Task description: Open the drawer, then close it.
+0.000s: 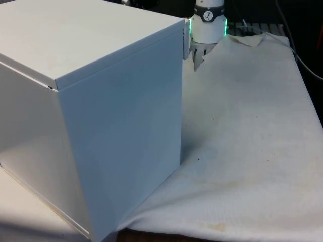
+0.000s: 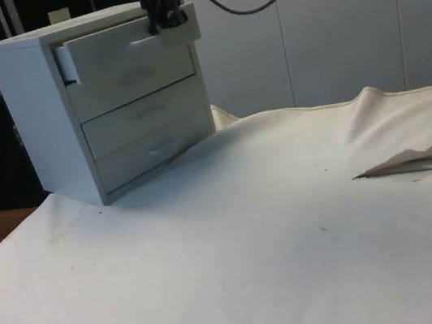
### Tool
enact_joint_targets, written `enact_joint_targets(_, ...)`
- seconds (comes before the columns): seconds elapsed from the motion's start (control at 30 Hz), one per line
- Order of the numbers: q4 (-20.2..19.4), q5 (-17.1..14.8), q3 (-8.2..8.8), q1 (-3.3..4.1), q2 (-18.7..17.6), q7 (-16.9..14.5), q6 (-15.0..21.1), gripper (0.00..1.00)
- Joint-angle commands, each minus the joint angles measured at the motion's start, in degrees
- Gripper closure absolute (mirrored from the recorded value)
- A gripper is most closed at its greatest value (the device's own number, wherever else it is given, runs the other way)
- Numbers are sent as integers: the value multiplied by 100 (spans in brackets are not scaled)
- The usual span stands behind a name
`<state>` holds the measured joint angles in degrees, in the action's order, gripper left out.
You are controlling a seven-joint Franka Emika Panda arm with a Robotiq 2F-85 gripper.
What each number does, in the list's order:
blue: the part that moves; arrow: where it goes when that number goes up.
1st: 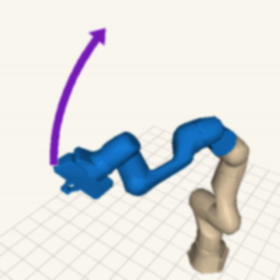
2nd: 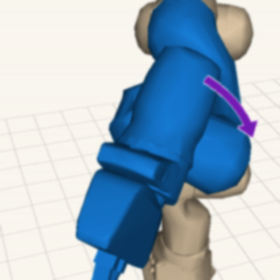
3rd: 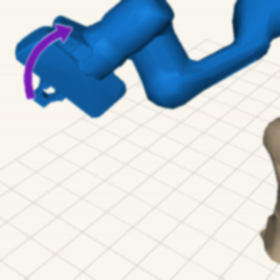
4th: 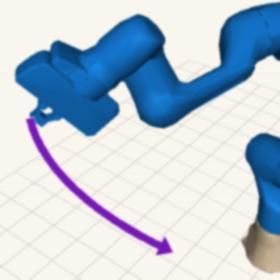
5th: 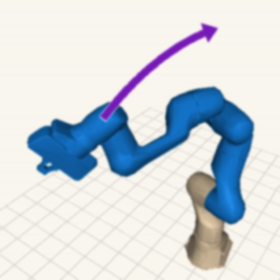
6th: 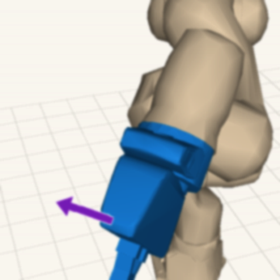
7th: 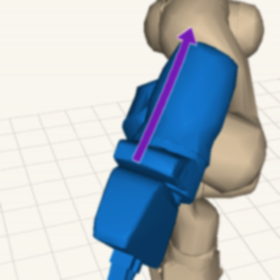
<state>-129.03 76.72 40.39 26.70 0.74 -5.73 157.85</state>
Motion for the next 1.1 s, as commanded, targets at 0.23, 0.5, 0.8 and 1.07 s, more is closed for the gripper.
enact_joint_targets(0.23,390,-149,143,-34,-424,57,350,100)
enact_joint_targets(0.5,682,-149,246,-52,-739,275,516,100)
enact_joint_targets(0.8,802,-149,286,-52,-888,413,544,100)
enact_joint_targets(1.07,751,-132,281,-23,-842,430,476,100)
